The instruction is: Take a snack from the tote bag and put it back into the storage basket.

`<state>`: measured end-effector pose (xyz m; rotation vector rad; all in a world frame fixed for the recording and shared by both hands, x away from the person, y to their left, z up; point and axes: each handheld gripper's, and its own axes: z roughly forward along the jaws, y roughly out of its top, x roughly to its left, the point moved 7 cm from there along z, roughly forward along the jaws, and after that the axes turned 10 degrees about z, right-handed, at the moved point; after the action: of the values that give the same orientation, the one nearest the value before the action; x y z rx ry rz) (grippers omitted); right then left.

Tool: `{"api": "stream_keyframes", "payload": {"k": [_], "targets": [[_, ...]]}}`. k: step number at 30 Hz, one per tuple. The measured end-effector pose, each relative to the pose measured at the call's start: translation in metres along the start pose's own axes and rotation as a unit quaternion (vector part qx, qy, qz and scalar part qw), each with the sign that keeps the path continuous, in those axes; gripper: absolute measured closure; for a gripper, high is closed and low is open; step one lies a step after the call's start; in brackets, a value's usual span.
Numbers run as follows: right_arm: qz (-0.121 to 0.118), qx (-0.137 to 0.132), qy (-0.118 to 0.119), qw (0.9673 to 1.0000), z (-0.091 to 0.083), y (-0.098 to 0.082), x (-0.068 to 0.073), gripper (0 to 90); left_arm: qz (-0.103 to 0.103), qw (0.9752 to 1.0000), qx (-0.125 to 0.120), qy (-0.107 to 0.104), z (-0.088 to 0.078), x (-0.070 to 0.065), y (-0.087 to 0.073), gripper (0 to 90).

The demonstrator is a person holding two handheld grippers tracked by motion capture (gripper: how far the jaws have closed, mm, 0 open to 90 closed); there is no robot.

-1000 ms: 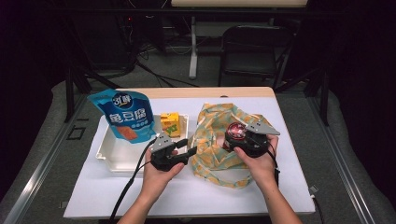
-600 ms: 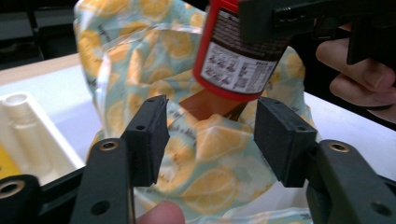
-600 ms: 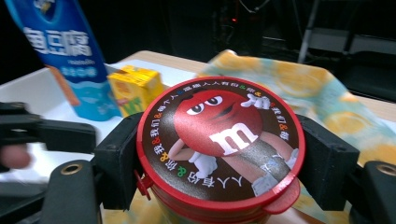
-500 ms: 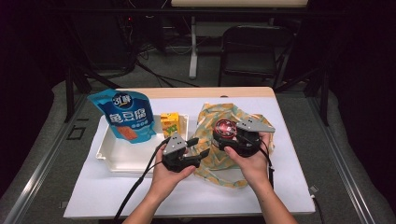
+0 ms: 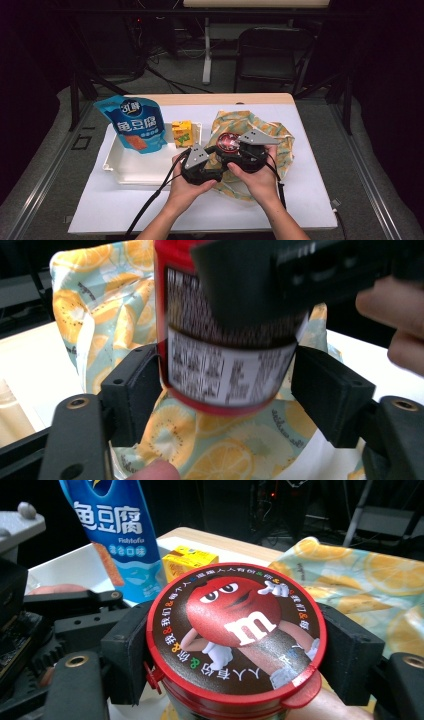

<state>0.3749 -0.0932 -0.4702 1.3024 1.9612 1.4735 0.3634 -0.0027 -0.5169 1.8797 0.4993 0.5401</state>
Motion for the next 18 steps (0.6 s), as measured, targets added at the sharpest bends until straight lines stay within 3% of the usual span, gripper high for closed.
{"api": "stream_keyframes", "payload": {"k": [9, 12, 15, 16, 18], "targets": [[0.002, 0.012, 0.022, 0.9997, 0.005, -0.005, 0.013, 25.1, 0.004, 0.9999, 0.009, 0.008, 0.003, 0.003, -0.004, 22.8], [0.005, 0.015, 0.029, 0.9994, 0.007, -0.007, 0.016, 25.1, 0.011, 0.9997, 0.006, 0.022, 0.003, 0.003, -0.005, 23.3], [0.005, 0.014, 0.032, 0.9994, 0.007, -0.007, 0.018, 25.1, 0.017, 0.9997, -0.001, 0.016, 0.0, 0.003, -0.005, 24.5], [0.006, 0.013, 0.033, 0.9993, 0.007, -0.006, 0.018, 25.1, 0.022, 0.9994, -0.006, 0.025, 0.0, 0.003, -0.005, 24.9], [0.006, 0.013, 0.038, 0.9992, 0.007, -0.006, 0.019, 25.0, 0.022, 0.9995, -0.007, 0.022, -0.002, 0.003, -0.005, 25.4]]}}
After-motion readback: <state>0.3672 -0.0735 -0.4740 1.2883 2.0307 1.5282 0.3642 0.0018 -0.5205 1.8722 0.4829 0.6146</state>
